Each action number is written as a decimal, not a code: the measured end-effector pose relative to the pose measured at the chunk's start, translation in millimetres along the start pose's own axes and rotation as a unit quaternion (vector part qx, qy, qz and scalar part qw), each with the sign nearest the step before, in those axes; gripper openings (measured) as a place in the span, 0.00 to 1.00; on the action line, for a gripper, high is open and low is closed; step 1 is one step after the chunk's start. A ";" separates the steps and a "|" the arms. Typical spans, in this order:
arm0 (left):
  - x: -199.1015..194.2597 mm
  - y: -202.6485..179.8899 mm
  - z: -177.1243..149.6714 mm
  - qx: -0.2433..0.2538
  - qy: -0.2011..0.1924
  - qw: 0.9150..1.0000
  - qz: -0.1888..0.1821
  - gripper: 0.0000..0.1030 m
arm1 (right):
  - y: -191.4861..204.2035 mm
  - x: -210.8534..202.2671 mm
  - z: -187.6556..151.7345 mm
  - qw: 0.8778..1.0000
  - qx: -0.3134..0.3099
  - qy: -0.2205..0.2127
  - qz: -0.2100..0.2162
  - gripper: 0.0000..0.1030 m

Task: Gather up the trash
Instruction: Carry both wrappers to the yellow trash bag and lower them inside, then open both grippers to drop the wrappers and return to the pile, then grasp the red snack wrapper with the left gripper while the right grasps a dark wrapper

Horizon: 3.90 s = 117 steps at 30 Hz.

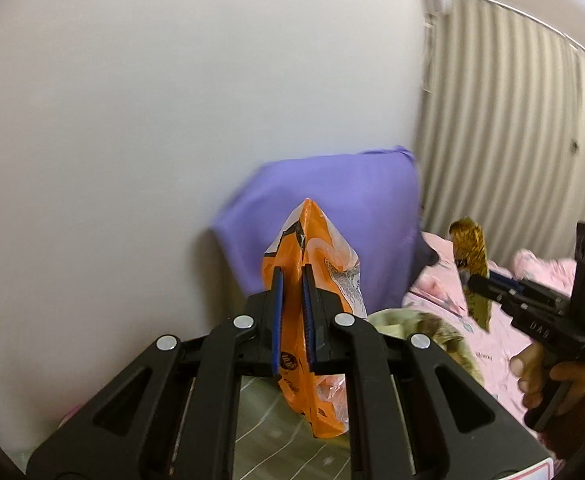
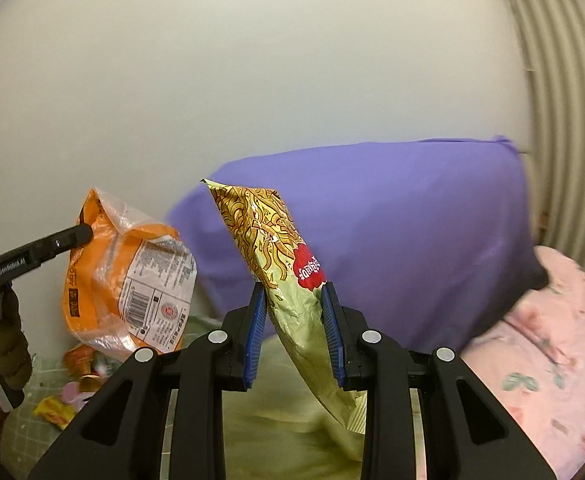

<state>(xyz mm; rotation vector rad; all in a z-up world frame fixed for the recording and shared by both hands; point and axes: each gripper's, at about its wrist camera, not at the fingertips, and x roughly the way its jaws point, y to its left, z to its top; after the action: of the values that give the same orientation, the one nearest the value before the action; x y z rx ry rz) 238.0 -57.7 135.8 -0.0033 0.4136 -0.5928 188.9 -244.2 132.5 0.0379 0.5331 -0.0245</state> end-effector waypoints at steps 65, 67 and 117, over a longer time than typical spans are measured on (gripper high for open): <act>106.9 -8.5 -83.9 -0.050 0.216 0.968 -0.116 0.49 | -25.1 75.6 -90.3 0.979 -0.006 0.206 0.004 0.41; 99.4 -11.4 -81.1 -0.051 0.201 0.972 -0.109 0.54 | -24.0 68.1 -88.2 0.981 -0.004 0.194 -0.003 0.44; -28.5 265.5 -205.5 -0.150 0.233 0.946 0.166 0.13 | 211.1 158.3 -96.0 0.950 -0.155 0.215 0.165 0.48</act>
<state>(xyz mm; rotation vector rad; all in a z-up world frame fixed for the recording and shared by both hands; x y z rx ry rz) 282.4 202.1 -74.1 -0.0844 0.9427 -0.1855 283.5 -31.3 -24.3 -0.1784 0.9561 0.4036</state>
